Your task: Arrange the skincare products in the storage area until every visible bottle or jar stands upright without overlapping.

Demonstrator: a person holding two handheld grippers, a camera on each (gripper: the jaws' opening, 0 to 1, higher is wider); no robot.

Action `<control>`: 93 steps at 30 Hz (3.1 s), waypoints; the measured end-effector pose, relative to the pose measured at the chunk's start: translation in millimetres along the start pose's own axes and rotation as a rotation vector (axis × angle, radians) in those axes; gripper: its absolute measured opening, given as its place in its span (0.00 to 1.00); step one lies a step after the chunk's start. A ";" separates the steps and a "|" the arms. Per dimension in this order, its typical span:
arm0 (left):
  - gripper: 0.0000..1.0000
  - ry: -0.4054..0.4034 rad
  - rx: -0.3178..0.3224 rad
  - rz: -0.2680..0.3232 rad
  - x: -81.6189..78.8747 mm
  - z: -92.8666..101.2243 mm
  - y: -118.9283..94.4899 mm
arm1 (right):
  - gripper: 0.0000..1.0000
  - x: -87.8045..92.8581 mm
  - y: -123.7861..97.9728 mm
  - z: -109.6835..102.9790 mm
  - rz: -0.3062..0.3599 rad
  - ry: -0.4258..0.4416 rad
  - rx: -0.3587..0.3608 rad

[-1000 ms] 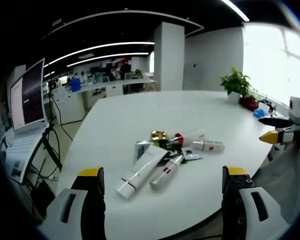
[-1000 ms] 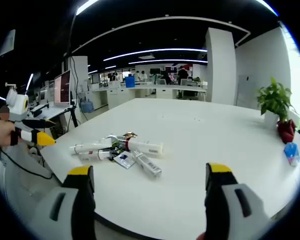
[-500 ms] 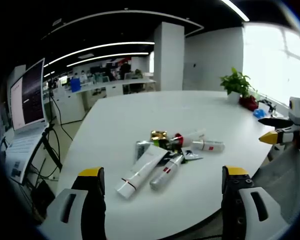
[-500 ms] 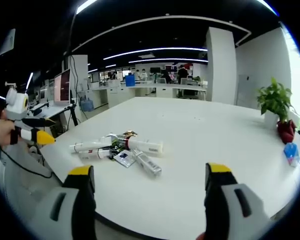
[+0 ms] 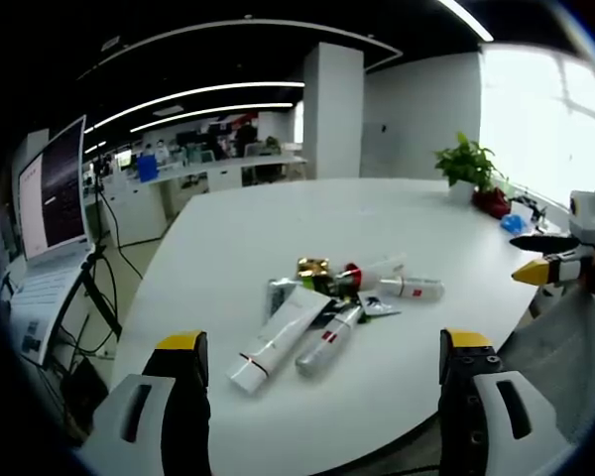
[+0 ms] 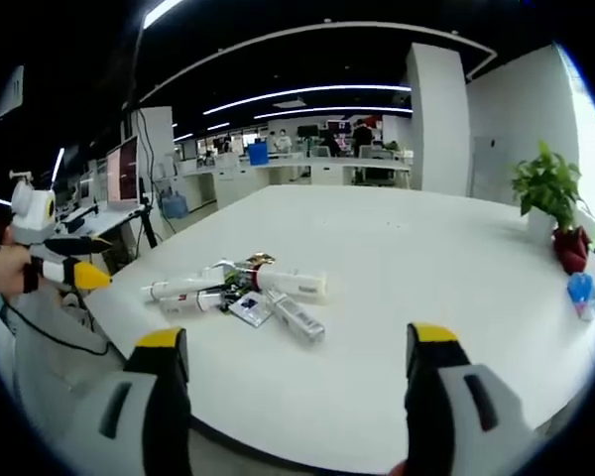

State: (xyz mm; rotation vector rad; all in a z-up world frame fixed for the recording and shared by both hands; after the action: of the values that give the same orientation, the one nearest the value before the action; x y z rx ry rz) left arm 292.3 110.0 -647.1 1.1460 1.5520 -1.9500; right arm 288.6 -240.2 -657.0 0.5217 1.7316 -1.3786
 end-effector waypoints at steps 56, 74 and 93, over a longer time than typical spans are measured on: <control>0.94 -0.022 0.032 -0.032 2.4 -3.8 3.0 | 0.85 -38.8 54.7 24.8 -0.127 -0.202 -0.137; 0.94 -0.025 0.028 -0.047 3.0 -4.8 4.6 | 0.84 -65.0 97.6 23.1 -0.169 -0.346 -0.235; 0.94 -0.027 0.037 -0.064 3.9 -4.9 5.9 | 0.81 -104.5 162.1 13.7 -0.231 -0.588 -0.363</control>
State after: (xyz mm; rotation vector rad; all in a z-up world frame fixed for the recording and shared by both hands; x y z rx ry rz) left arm 296.1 113.4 -654.1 1.0933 1.5631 -2.0343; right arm 473.5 -184.9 -667.8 -0.2740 1.5191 -1.1722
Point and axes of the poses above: the point that each gripper's makers call its tool centre point, and the gripper's own axes: y roughly forward along the fingers, z roughly to its right, x roughly out of its underside, the point moved 10 cm from there along -y, roughly backward along the fingers, and after that the axes turned 12 degrees about -z, right-handed, at the moved point
